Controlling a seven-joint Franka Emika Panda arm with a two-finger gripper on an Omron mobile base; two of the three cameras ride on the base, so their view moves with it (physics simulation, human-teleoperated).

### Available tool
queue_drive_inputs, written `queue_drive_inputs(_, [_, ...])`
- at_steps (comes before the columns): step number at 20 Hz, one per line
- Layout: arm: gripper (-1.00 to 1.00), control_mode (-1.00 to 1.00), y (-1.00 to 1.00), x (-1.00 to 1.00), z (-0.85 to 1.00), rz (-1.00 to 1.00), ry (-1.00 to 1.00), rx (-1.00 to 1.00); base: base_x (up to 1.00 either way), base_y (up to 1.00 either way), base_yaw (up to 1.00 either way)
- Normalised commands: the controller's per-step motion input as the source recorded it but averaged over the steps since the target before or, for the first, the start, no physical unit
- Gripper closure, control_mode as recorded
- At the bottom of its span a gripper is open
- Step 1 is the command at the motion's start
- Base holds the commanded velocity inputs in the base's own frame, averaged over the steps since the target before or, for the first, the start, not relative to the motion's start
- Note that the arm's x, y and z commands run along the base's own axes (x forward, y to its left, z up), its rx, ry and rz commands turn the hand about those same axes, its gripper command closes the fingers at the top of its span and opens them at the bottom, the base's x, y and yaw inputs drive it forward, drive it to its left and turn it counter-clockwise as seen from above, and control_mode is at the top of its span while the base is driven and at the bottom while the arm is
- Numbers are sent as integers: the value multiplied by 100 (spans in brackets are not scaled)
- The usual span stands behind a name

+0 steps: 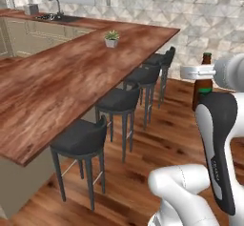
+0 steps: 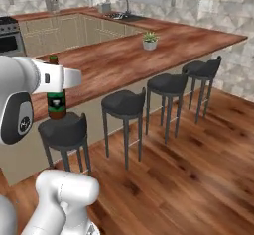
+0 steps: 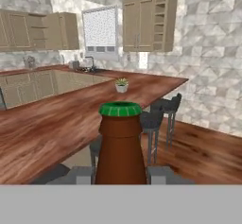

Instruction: Get the candle and the beer from the cabinet and move them to the dining counter.

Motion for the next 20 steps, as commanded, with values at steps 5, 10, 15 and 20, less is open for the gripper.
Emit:
queue_drive_inputs(5, [100,100,0,0,0,0,0,0,71,-38,73])
queue_drive_inputs(10, [100,100,0,0,0,0,0,0,61,-28,73])
queue_drive_inputs(15, [100,100,0,0,0,0,0,0,15,0,77])
queue_drive_inputs(20, [100,100,0,0,0,0,0,0,2,0,68])
